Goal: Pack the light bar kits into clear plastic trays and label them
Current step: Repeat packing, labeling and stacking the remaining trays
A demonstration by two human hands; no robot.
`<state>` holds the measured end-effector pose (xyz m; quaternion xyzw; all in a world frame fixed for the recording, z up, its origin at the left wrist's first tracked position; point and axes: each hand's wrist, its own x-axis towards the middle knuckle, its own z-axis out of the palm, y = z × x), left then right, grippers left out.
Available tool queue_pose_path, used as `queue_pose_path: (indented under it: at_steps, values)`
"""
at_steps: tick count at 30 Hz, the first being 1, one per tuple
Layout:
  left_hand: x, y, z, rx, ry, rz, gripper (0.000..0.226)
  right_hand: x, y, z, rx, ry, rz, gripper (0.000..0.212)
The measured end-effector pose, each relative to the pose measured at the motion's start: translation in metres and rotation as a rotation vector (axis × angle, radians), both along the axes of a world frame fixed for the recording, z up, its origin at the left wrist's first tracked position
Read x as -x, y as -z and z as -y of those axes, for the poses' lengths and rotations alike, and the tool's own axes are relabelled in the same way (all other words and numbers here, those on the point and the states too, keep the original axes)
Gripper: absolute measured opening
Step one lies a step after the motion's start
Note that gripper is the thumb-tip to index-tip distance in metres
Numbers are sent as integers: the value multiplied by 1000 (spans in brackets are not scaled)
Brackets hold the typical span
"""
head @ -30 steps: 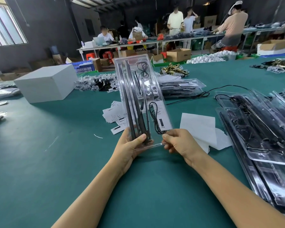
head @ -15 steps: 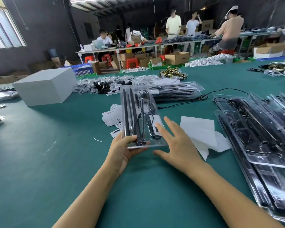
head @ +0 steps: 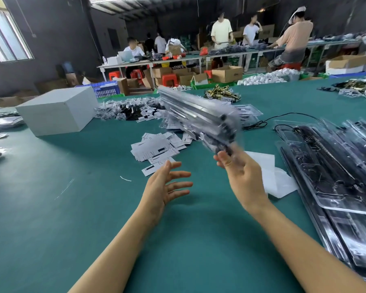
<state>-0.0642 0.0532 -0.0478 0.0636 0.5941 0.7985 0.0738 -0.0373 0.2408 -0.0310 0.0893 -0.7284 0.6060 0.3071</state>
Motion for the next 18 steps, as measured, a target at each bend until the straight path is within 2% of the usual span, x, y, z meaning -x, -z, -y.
queue_pose_path:
  at_steps: [2,3,8,12,14,18]
  values:
    - [4,2,5,-53,-84,37,58,0,-12,-7,330,-127,98,10]
    - [7,2,7,-106,-115,57,57,-1,-18,-13,431,-147,136,10]
    - [15,2,16,-333,-159,144,63,0,-24,-44,675,-102,361,18]
    - [21,2,25,-449,-188,180,65,3,-17,-52,779,-97,539,18]
    - [24,0,32,-502,-227,179,55,3,-17,-56,798,-99,612,20]
    - [27,-3,48,-539,-325,165,9,4,-18,-63,743,-82,745,18]
